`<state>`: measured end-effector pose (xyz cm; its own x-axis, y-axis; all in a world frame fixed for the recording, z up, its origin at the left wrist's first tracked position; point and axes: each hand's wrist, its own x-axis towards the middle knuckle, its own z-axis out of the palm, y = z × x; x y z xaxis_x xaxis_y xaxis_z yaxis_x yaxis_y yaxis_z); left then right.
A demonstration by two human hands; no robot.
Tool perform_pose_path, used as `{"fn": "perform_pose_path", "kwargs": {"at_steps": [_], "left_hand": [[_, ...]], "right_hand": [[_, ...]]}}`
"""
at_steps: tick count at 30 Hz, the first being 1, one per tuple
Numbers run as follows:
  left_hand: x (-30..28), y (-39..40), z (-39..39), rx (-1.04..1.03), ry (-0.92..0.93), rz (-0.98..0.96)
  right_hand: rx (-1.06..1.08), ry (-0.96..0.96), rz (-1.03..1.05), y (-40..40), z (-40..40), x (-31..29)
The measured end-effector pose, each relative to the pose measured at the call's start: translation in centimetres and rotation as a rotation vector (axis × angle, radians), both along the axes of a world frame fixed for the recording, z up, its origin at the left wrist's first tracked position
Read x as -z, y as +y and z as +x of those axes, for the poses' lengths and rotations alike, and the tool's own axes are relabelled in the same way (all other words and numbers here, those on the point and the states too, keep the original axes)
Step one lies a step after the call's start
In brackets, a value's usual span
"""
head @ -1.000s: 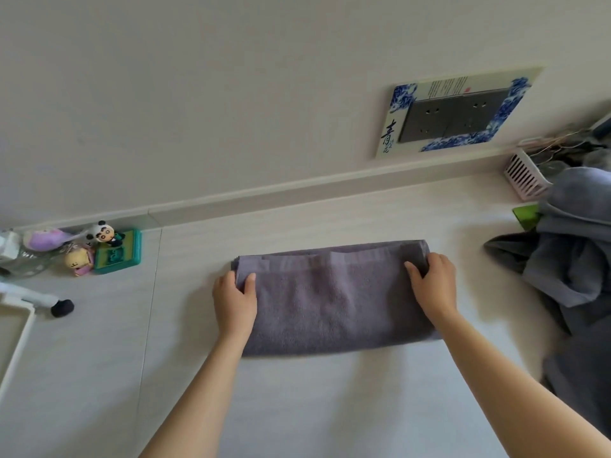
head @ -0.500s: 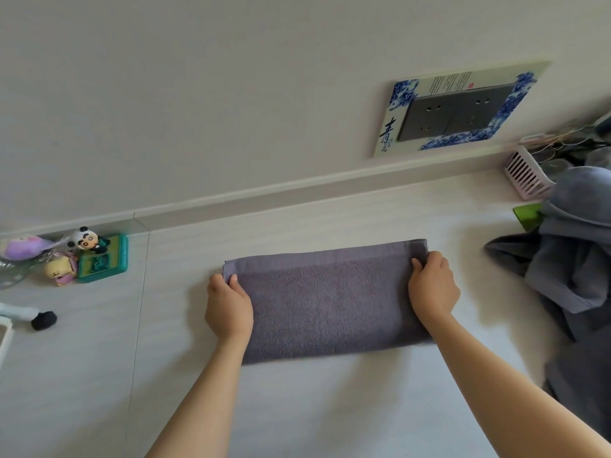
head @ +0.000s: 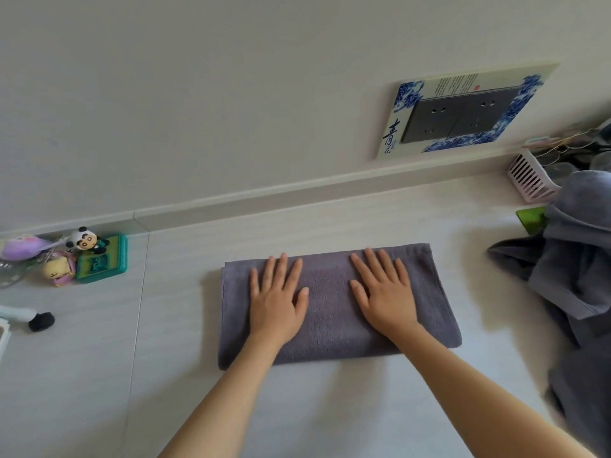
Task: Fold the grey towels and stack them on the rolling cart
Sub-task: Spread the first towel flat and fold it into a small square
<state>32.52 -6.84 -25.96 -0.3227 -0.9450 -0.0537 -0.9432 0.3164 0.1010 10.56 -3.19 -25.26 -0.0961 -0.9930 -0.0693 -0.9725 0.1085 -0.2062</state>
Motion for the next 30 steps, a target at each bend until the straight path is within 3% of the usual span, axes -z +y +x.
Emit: {"fn": "perform_pose_path", "kwargs": {"at_steps": [8, 13, 16, 19, 24, 25, 30], "left_hand": [[-0.2, -1.4, 4.2, -0.227, 0.041, 0.057], [-1.6, -3.9, 5.5, -0.091, -0.036, 0.141], [-2.3, -4.1, 6.3, -0.103, -0.009, 0.194], [-3.0, -1.9, 6.4, -0.179, -0.02, 0.222], [-4.6, 2.8, 7.8, -0.299, -0.094, 0.393], [-4.9, 3.7, 8.4, -0.335, -0.018, 0.441], [-4.7, 7.8, 11.9, -0.665, 0.733, 0.851]], "right_hand": [[0.197, 0.02, 0.055, 0.0, -3.5, -0.1], [0.155, -0.07, 0.013, 0.1, -1.7, -1.7], [-0.033, -0.286, -0.063, 1.9, 2.7, -2.5], [-0.163, -0.633, 0.039, 4.4, 6.7, -3.5], [-0.009, -0.958, 0.194, 6.6, 8.3, -4.3], [0.04, -1.013, 0.226, 6.9, 8.3, -4.3], [0.125, -1.117, 0.266, 7.8, 8.1, -4.4]]}}
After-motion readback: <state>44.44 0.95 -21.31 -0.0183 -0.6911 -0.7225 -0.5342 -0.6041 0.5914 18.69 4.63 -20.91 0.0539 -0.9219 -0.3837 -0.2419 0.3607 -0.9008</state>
